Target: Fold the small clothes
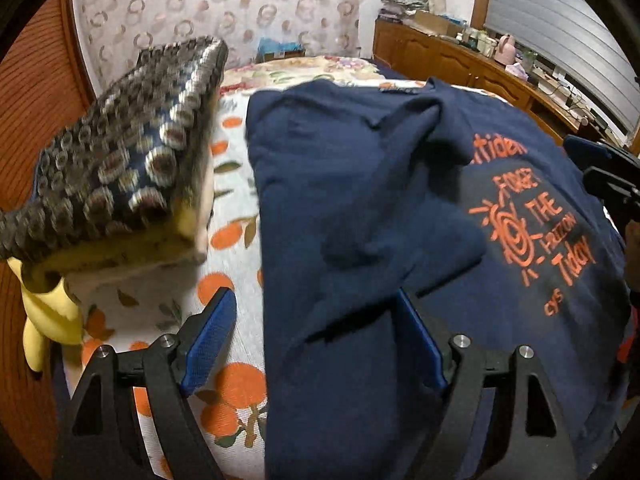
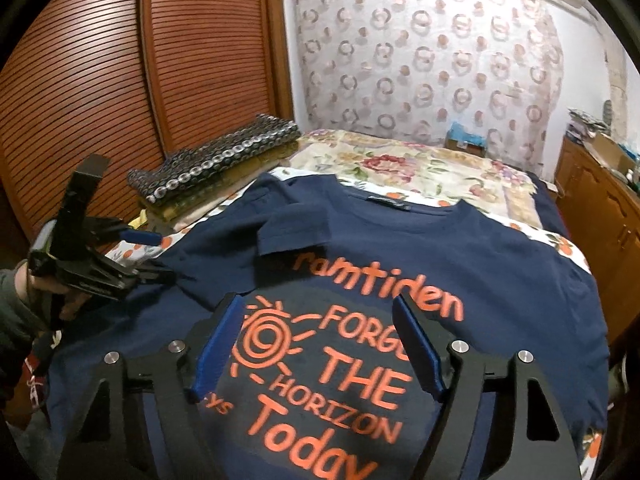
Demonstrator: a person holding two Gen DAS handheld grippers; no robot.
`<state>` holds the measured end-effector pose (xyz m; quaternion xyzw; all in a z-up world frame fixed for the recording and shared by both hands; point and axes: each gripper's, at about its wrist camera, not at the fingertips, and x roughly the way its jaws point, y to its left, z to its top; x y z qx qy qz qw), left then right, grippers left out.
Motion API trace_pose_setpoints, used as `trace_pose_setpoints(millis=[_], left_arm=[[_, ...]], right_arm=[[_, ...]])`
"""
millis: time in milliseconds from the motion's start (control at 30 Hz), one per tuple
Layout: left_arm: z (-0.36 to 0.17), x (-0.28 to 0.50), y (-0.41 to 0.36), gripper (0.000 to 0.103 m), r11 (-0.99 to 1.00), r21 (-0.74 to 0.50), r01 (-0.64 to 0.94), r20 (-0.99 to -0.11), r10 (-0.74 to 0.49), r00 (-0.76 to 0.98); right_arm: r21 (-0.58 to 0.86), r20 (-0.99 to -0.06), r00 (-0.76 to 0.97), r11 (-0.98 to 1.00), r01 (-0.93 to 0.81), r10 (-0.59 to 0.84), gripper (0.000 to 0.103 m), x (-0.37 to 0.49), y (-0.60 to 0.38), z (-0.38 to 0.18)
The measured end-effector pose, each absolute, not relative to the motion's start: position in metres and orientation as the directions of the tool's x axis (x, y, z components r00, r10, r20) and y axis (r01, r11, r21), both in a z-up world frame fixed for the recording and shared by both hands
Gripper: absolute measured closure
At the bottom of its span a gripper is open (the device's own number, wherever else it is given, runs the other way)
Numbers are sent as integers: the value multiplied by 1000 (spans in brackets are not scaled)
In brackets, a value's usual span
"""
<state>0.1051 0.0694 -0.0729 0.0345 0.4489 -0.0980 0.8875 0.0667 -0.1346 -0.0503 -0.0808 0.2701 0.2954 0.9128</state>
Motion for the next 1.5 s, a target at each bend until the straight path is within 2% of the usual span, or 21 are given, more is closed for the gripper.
trace_pose_setpoints(millis=[133, 200, 300, 533, 767, 933, 1067, 1133, 1167, 1200, 1233, 1500], left_arm=[[-74, 104, 69, 19, 978, -12, 207, -792, -136, 596], [-77, 105, 70, 8, 980, -9, 200, -795, -129, 593], [-80, 109, 74, 0, 985, -9, 175, -804, -111, 584], [-79, 109, 73, 0, 985, -7, 174, -803, -109, 585], [-79, 107, 75, 0, 985, -12, 173, -810, -111, 577], [-66, 90, 93, 0, 990, -39, 135, -770, -116, 628], [-49, 70, 106, 0, 991, -70, 113, -720, -128, 682], [-44, 64, 111, 0, 993, -73, 94, -702, -118, 703], [-41, 60, 113, 0, 994, -73, 85, -694, -112, 712], [-39, 60, 115, 0, 994, -72, 79, -690, -107, 715], [-38, 58, 116, 0, 995, -72, 74, -687, -104, 719], [-36, 61, 109, 0, 997, -63, 49, -681, -78, 728]], right_arm=[[24, -560, 648, 792, -610, 516, 36, 74, -125, -54], [15, -572, 638, 784, -621, 516, 41, 75, -120, -56], [6, -582, 627, 773, -634, 518, 42, 75, -116, -58], [2, -606, 596, 750, -661, 527, 43, 75, -106, -63], [20, -644, 536, 712, -701, 546, 66, 88, -85, -70], [39, -675, 486, 684, -728, 555, 68, 99, -65, -80], [6, -703, 485, 686, -727, 520, 69, 108, -53, -91], [-31, -702, 505, 687, -726, 503, 73, 107, -51, -91], [-46, -702, 512, 687, -725, 494, 79, 107, -49, -90], [-54, -701, 513, 681, -731, 495, 92, 106, -48, -90], [-58, -700, 513, 677, -734, 497, 96, 105, -47, -90], [-56, -646, 522, 647, -760, 558, 99, 80, -62, -71]])
